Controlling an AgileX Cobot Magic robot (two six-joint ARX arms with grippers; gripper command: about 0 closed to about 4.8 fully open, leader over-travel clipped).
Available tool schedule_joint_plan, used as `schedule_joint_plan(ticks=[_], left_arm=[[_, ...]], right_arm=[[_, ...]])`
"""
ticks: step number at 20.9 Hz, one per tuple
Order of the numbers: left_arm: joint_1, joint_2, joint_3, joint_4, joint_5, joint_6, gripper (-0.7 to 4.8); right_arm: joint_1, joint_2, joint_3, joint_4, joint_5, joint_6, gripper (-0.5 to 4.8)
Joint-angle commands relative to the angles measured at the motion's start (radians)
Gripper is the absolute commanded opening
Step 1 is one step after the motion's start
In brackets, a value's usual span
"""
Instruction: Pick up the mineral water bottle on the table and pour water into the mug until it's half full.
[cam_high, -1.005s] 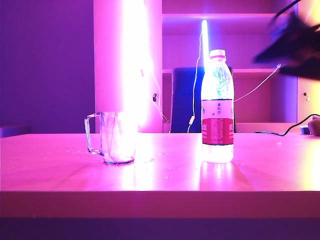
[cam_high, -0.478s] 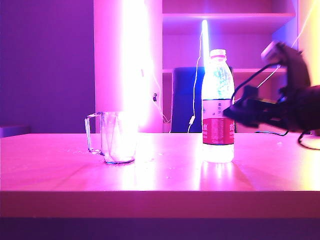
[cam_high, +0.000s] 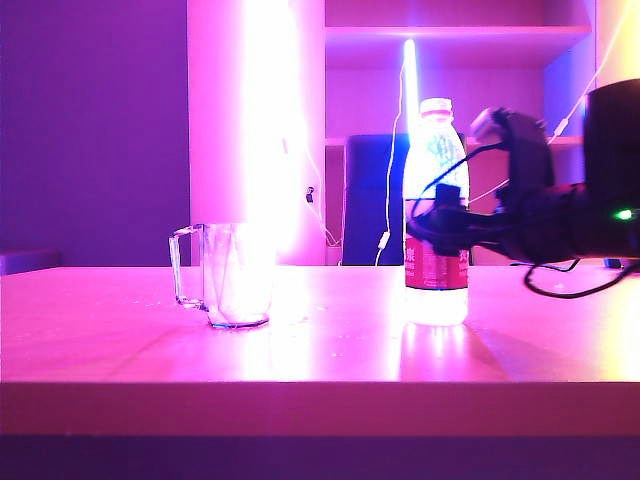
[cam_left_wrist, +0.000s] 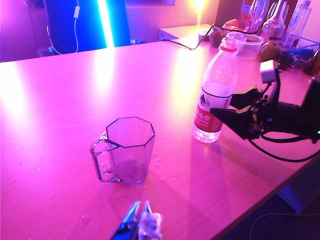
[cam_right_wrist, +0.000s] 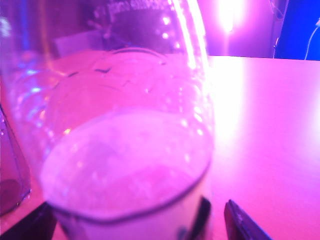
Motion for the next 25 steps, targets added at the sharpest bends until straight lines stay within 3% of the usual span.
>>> schedule_joint_plan(ticks=[1,4,5,6,10,15,19,21,23,25], left_arm=[[0.001,0.000,0.004,0.006,0.003,0.004,-0.06],[0.001,0.000,0.004,0.005,0.004,0.004,-0.06],[0.001,0.000,0.004,0.005,0.003,0.004,-0.06],[0.001,0.000,0.004,0.006,0.003,0.004,-0.06],[0.001,0.000,0.004,0.006,-0.004,0.004,-0.06],[0.001,0.000,0.004,0.006,-0.005,0.004,-0.06],[0.001,0.000,0.004,0.007,-0.005,0.003,-0.06],[0.001,0.000,0.004,0.007,-0.004,0.003,-0.06],[0.001,0.000,0.004,0.010,-0.005,0.003,-0.06],[0.001,-0.001,0.004,0.007,-0.088,0.003,-0.06]], right_arm=[[0.016,0.034,0.050,0.018,0.003,0.002,4.79],[0.024,0.048,0.088,-0.047,0.002,0.002,4.56],[0.024,0.048,0.092,-0.050,0.001,0.002,3.80],[0.024,0.048,0.097,-0.050,0.002,0.002,3.47],[0.024,0.047,0.099,-0.047,0.002,-0.013,3.03],[0.025,0.036,0.100,-0.063,0.005,-0.082,2.91],[0.040,-0.085,0.109,-0.302,0.050,-0.258,2.91],[0.059,-0.154,0.166,-0.509,0.119,-0.354,2.91],[0.103,-0.191,0.280,-0.745,0.245,-0.487,2.92],[0.164,-0.189,0.411,-0.923,0.354,-0.638,2.91]])
